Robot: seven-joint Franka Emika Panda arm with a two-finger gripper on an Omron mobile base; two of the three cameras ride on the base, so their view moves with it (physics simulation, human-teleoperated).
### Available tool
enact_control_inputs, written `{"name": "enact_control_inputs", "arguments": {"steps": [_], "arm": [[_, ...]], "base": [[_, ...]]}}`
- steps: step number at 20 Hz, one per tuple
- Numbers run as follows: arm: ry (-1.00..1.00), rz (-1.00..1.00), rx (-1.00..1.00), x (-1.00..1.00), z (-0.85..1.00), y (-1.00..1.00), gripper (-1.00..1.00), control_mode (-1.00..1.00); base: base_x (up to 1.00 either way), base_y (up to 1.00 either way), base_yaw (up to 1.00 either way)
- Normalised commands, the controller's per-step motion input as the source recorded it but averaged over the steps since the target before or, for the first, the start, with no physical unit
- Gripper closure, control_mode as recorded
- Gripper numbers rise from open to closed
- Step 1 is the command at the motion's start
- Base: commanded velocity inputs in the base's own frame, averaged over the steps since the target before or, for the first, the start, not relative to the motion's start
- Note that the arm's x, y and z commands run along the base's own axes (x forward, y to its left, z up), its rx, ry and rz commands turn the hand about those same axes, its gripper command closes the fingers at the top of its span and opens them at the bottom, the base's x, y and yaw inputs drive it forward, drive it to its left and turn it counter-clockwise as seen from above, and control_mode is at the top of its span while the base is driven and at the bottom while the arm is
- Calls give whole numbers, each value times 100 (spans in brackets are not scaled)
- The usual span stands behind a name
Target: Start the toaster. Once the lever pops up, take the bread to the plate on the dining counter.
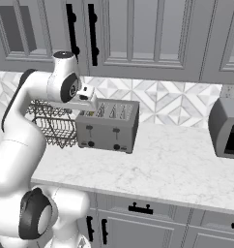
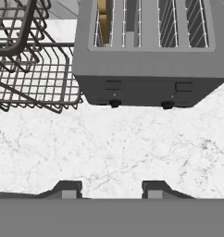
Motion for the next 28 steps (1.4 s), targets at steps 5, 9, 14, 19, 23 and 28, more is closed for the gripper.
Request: {"name": "enact_control_inputs", "arguments": {"steps": [5,9,14,19,23,28], "arm": [[-7,0,0,0,0,0,-100,-100],[-14,0,0,0,0,0,-100,-100],[-13,0,0,0,-11,7,-100,-100],[-8,0,0,0,-24,14,100,-100],[-10,0,0,3,-15,6,100,-100],[-17,5,0,22,-15,-7,100,-100]], "base": [[0,0,0],[0,0,0],[0,0,0],[0,0,0],[0,0,0],[0,0,0]]}}
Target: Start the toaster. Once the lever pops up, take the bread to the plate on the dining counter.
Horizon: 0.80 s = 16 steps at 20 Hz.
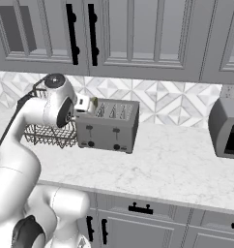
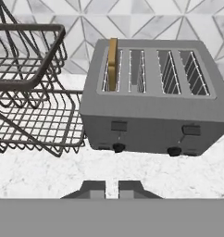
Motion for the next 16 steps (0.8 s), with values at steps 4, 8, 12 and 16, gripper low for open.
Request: {"name": "enact_control_inputs", "arguments": {"steps": [4,8,12,16], "arm": [[-10,10,-5,12,-23,0,100,-100],[-6,1,-4,17,-18,0,100,-100],[0,0,-2,19,-17,0,100,-100],[11,0,-1,29,-2,0,100,-100]], "base": [[0,0,0],[0,0,0],[0,0,0],[0,0,0]]}}
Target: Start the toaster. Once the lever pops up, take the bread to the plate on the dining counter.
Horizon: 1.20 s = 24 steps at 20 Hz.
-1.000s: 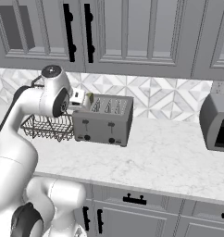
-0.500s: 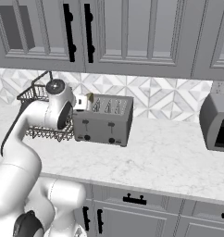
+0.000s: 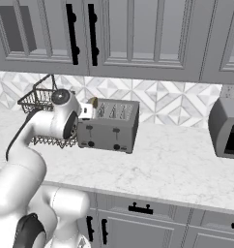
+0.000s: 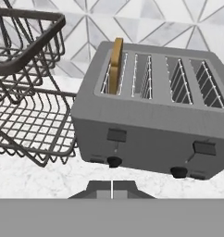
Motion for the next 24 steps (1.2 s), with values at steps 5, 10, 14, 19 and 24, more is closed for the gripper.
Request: {"name": "enact_control_inputs", "arguments": {"steps": [5,10,14,19,24], "arm": [[3,0,-2,23,-9,0,100,-100],[0,0,-1,0,-33,1,100,-100],[0,0,0,1,-32,0,100,-100],[0,0,0,9,-10,2,100,-100],[0,-3,0,21,0,2,100,-100]], "base": [[0,0,0],[0,0,0],[0,0,0],[0,0,0],[0,0,0]]}}
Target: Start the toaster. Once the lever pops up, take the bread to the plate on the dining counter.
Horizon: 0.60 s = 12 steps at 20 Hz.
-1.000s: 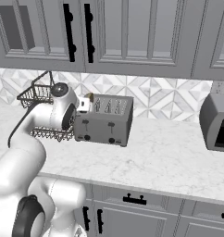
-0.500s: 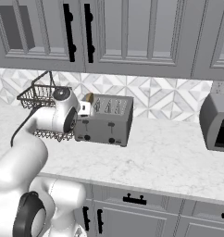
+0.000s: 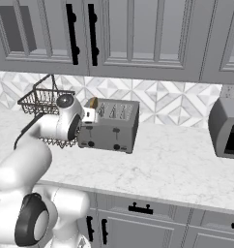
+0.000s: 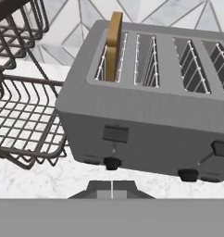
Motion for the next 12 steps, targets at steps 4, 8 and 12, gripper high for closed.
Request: {"name": "enact_control_inputs", "arguments": {"steps": [4,8,12], "arm": [[0,-5,0,19,0,5,100,-100],[0,-5,0,18,-4,1,100,-100],[0,-4,0,25,-6,0,100,-100]], "base": [[0,0,0],[0,0,0],[0,0,0]]}}
